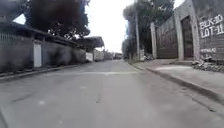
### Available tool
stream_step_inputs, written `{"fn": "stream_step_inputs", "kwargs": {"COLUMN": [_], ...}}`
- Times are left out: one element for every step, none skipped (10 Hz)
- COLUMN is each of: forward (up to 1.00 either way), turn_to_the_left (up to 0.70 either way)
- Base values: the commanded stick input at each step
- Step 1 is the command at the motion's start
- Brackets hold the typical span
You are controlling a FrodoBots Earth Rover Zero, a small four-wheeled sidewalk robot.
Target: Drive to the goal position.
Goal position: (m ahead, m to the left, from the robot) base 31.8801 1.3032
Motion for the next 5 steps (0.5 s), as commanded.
{"fn": "stream_step_inputs", "kwargs": {"forward": [0.85, 0.85, 0.85, 0.85, 0.85], "turn_to_the_left": [0.0, -0.11, -0.26, -0.34, -0.33]}}
